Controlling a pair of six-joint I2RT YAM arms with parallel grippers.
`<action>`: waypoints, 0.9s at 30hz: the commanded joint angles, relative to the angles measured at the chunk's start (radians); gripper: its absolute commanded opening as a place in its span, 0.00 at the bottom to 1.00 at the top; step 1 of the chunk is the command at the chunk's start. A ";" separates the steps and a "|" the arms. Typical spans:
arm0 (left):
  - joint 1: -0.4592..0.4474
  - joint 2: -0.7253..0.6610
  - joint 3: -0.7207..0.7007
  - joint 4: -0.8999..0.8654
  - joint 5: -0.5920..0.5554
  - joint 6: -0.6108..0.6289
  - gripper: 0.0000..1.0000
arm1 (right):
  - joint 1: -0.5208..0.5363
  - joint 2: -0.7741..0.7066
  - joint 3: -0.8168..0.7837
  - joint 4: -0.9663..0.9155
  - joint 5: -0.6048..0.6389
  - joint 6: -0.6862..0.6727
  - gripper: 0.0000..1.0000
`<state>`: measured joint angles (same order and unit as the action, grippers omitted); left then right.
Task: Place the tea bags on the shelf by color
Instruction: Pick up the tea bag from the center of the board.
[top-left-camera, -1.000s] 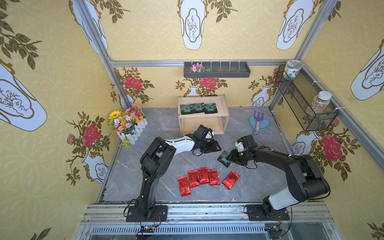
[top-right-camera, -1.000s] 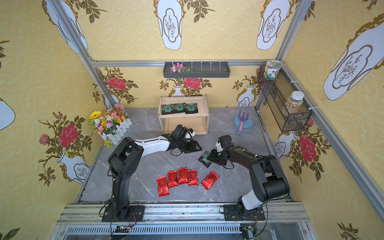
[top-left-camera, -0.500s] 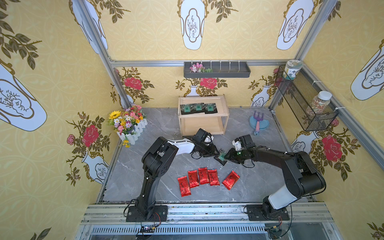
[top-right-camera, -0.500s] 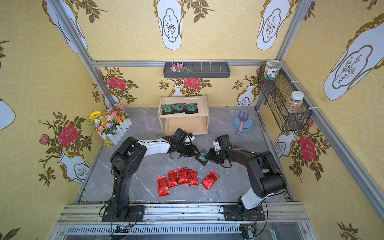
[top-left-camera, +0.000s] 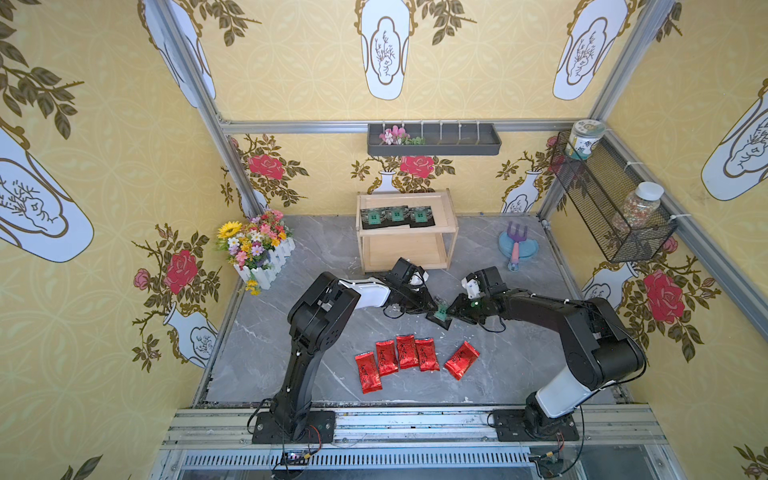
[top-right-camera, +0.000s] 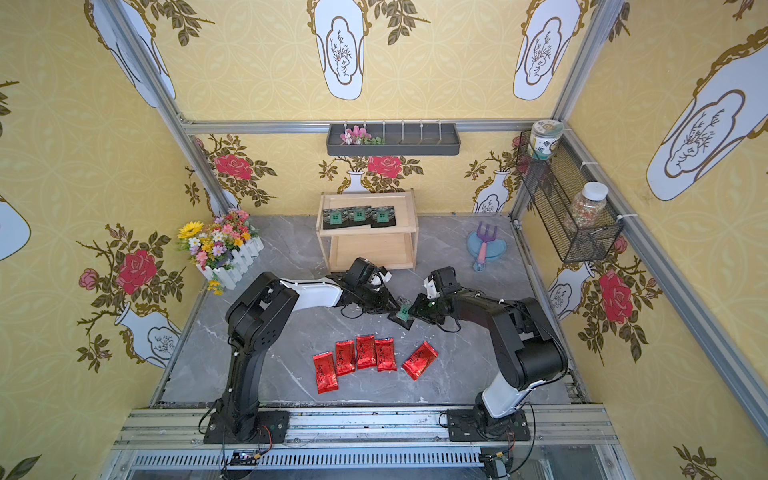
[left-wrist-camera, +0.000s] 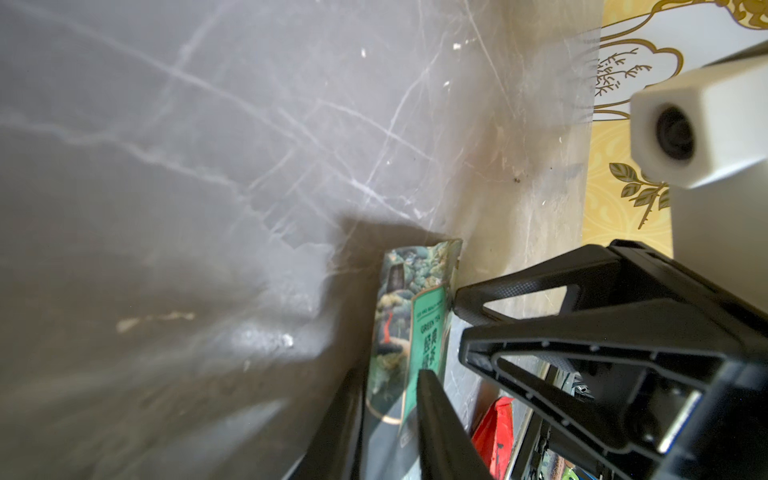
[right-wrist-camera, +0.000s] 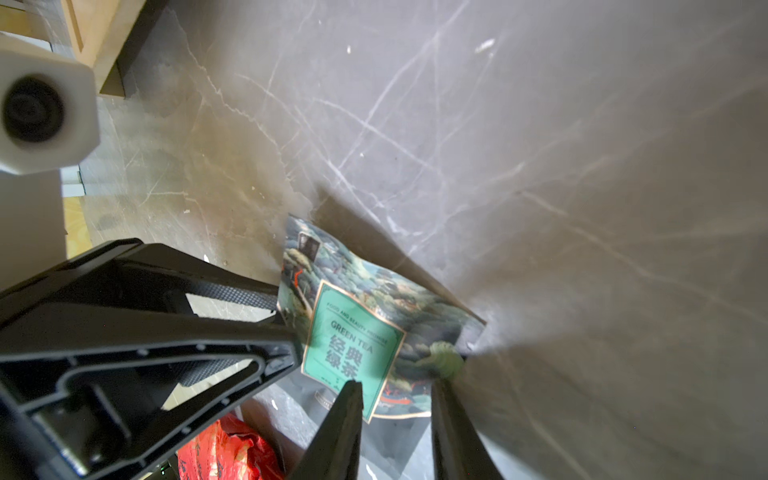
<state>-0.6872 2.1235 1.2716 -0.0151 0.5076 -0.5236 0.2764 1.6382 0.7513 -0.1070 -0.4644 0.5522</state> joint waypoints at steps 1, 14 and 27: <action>0.000 0.009 -0.006 -0.003 0.001 0.012 0.22 | -0.001 0.005 0.006 -0.010 0.021 -0.004 0.34; 0.005 -0.112 -0.098 0.118 0.048 -0.094 0.07 | -0.044 -0.098 0.043 0.018 -0.018 0.006 0.35; 0.071 -0.345 -0.331 0.582 0.118 -0.406 0.00 | -0.154 -0.234 0.036 0.295 -0.368 0.251 0.45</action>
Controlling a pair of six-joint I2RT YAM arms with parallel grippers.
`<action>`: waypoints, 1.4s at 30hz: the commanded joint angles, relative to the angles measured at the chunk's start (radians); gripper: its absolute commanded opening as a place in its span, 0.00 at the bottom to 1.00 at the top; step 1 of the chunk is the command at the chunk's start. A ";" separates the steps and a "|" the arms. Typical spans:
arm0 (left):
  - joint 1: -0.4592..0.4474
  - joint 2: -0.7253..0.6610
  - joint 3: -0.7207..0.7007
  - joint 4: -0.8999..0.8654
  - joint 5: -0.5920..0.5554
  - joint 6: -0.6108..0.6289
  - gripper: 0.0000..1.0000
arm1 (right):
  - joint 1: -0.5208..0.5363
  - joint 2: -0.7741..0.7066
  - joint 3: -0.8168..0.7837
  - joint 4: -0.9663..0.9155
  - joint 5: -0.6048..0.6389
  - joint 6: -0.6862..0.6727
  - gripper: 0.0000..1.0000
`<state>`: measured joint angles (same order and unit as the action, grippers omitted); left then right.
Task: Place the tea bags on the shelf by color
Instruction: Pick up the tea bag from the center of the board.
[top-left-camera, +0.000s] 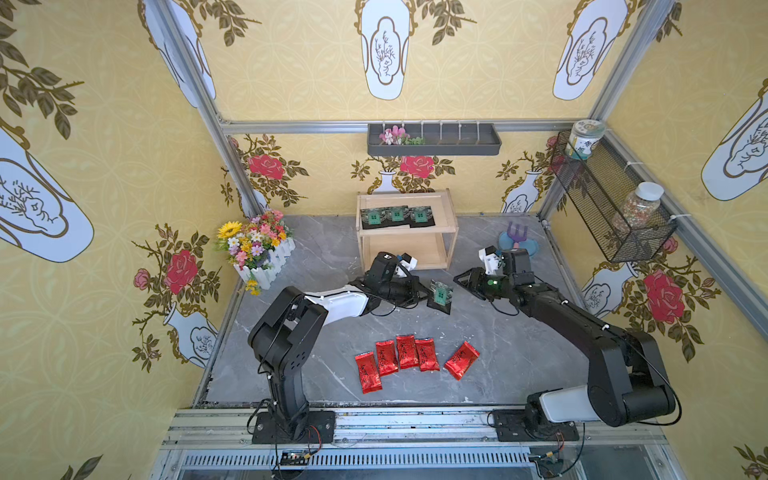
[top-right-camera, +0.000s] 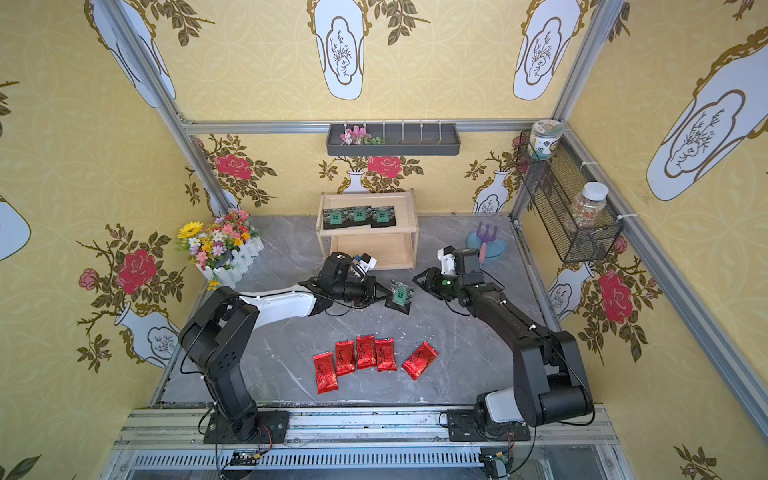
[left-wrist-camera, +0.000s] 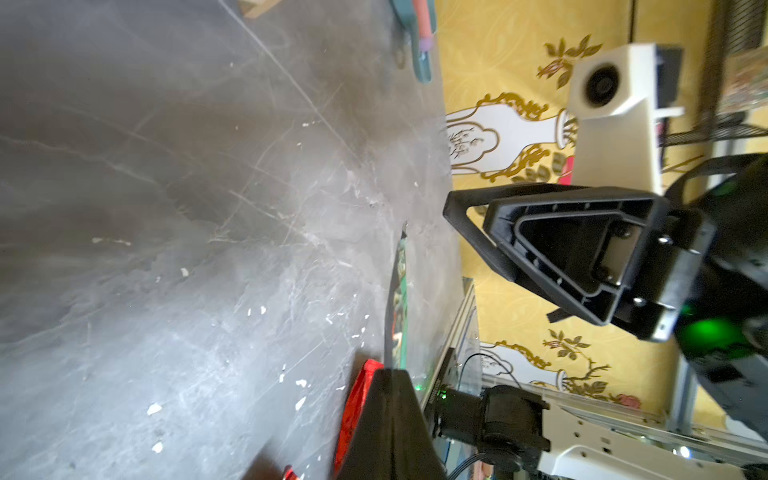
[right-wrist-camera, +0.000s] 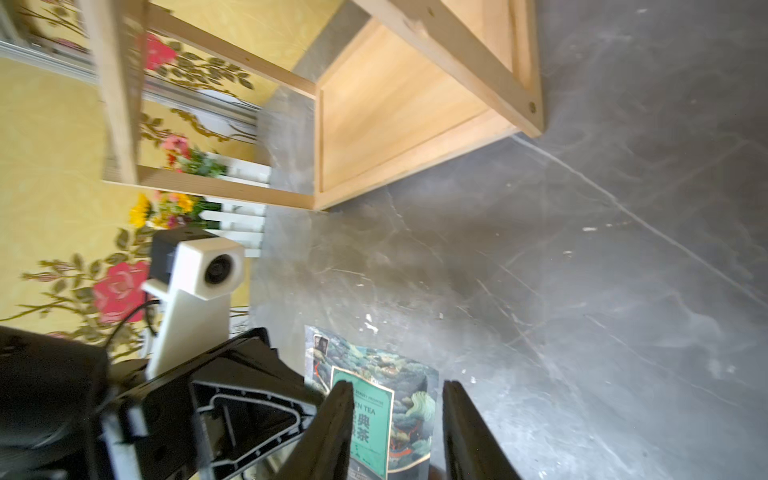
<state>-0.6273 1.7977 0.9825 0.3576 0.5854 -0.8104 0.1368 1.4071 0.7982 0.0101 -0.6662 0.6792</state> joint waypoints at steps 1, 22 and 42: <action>0.014 -0.032 -0.062 0.259 0.045 -0.152 0.00 | -0.017 0.000 -0.015 0.220 -0.197 0.157 0.46; 0.064 -0.103 -0.202 0.568 -0.001 -0.323 0.00 | -0.008 0.077 -0.088 0.655 -0.376 0.472 0.41; 0.080 -0.104 -0.222 0.596 -0.006 -0.340 0.00 | 0.029 0.104 -0.099 0.742 -0.388 0.519 0.23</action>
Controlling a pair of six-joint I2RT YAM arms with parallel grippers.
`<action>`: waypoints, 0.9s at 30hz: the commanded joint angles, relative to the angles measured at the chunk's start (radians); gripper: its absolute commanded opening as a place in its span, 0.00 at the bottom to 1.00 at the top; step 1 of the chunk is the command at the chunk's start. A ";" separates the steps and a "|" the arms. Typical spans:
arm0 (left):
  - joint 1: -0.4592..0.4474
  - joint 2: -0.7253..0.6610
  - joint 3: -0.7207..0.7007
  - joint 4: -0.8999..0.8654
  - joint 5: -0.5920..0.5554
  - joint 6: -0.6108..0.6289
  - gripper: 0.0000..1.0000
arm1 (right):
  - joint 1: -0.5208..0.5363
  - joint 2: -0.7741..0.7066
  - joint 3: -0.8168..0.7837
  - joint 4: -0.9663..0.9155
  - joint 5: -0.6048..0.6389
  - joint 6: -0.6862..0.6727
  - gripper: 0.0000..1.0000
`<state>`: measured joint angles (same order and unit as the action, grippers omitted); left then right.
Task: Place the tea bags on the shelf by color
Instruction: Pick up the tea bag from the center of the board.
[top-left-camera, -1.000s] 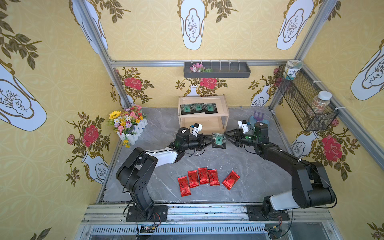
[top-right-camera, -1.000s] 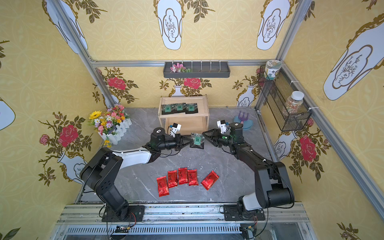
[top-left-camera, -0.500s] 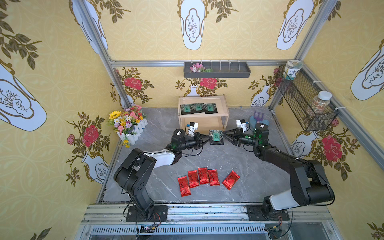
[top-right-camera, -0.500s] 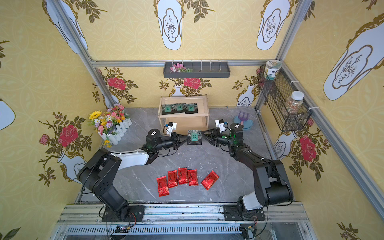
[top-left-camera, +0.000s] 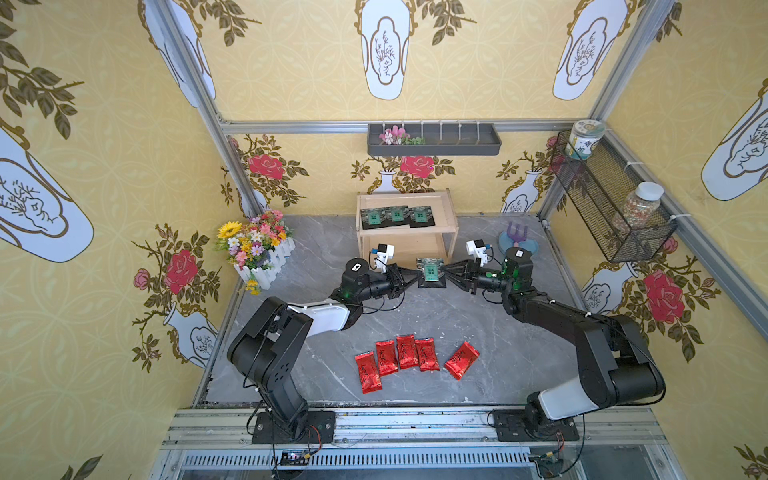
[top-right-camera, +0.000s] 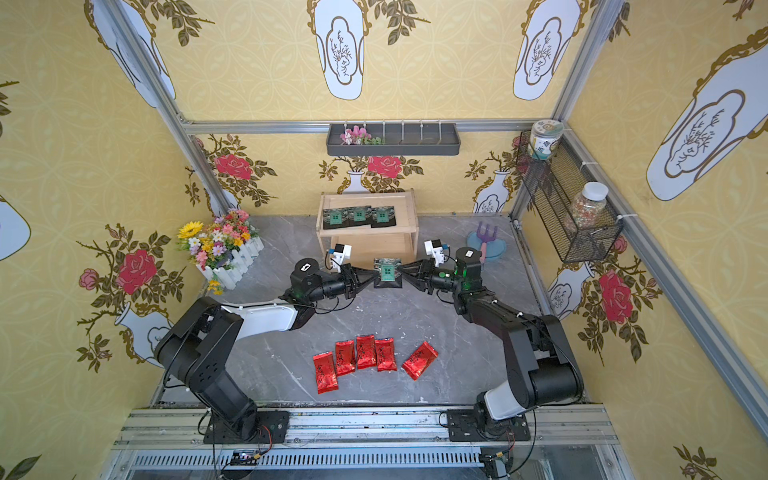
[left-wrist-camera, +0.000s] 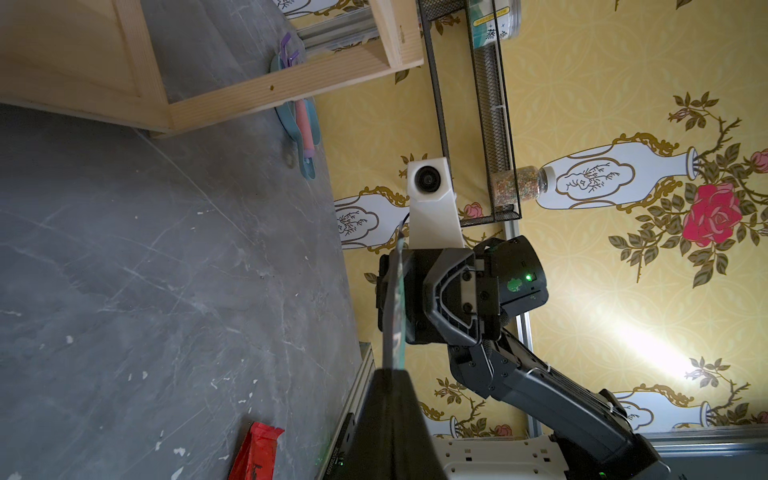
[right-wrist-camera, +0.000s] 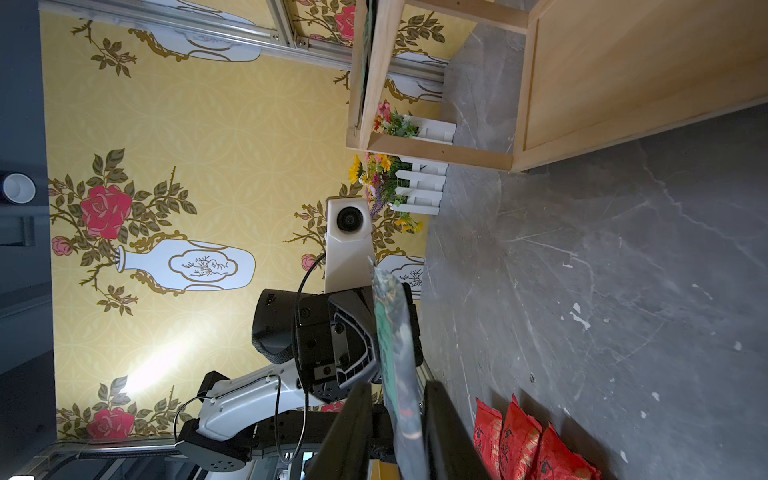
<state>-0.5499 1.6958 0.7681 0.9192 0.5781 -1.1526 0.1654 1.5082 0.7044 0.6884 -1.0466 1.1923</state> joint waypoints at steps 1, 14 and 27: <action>0.002 -0.002 -0.008 0.035 0.002 0.002 0.00 | 0.002 0.003 -0.004 0.067 -0.007 0.008 0.21; 0.002 -0.007 -0.012 0.040 0.004 0.002 0.00 | 0.009 -0.001 0.004 0.041 0.001 -0.003 0.06; 0.018 -0.090 -0.015 -0.048 0.008 0.080 0.37 | -0.027 -0.058 0.225 -0.551 0.004 -0.354 0.00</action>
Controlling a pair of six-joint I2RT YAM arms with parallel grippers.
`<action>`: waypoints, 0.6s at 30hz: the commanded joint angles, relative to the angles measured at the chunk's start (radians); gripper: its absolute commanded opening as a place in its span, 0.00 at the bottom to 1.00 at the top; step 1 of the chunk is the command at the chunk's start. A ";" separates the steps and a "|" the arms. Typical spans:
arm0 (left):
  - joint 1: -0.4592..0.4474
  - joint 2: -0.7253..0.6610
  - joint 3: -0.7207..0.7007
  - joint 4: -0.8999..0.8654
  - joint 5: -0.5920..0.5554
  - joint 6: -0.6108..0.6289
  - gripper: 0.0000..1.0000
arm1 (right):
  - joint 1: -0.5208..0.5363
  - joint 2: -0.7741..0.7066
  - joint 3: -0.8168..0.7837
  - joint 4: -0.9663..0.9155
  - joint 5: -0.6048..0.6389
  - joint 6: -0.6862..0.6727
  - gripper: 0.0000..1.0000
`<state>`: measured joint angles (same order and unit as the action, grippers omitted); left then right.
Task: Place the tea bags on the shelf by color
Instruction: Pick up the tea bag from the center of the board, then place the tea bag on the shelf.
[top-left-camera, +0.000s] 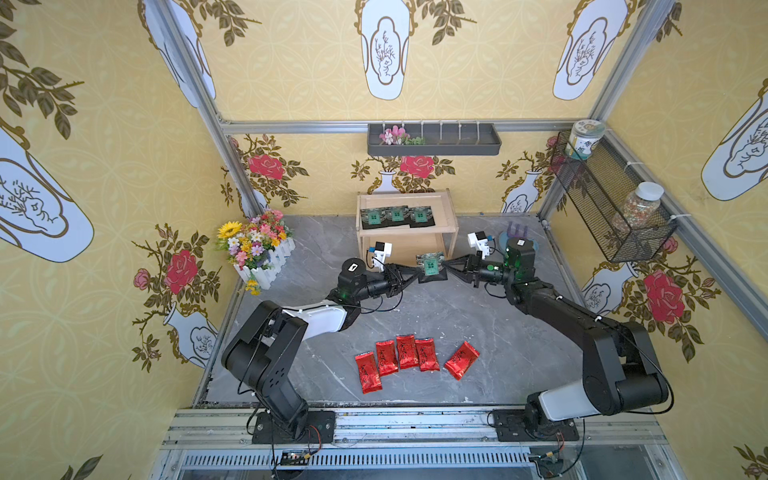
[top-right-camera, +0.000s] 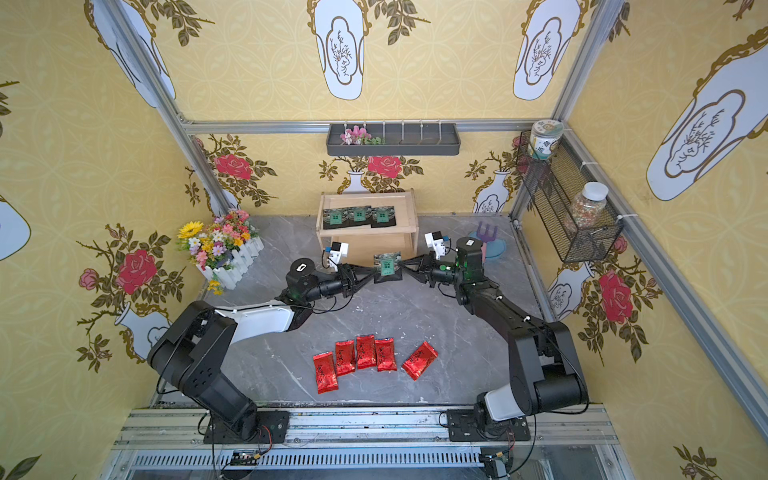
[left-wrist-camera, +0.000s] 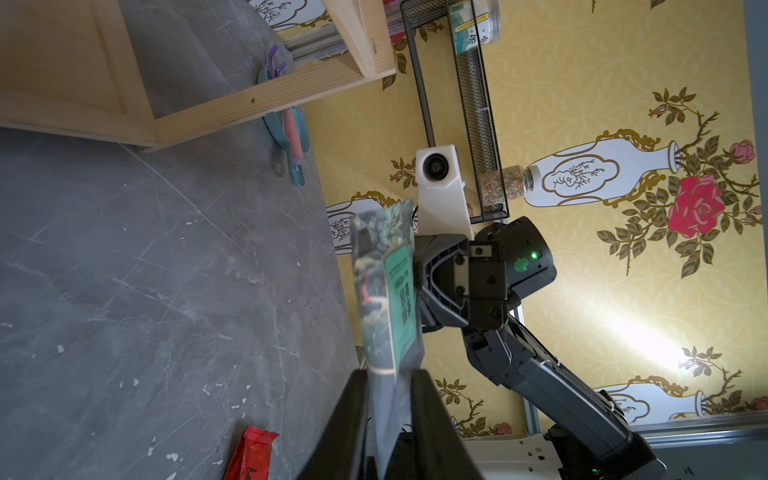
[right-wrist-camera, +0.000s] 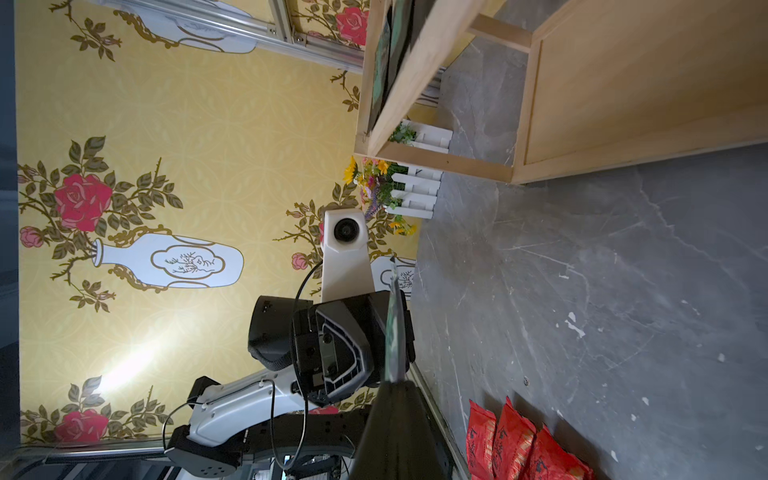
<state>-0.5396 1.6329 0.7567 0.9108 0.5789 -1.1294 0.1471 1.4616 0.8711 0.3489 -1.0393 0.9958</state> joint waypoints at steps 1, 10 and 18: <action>0.011 -0.047 -0.001 -0.072 0.005 0.077 0.40 | -0.017 -0.012 0.092 -0.274 -0.005 -0.196 0.00; 0.036 -0.168 0.075 -0.386 -0.029 0.277 0.48 | -0.073 0.045 0.400 -0.549 0.010 -0.319 0.00; 0.065 -0.181 0.103 -0.473 0.000 0.340 0.48 | -0.080 0.243 0.681 -0.565 0.044 -0.291 0.00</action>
<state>-0.4831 1.4490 0.8581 0.4873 0.5549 -0.8375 0.0666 1.6539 1.4849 -0.1978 -1.0142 0.7097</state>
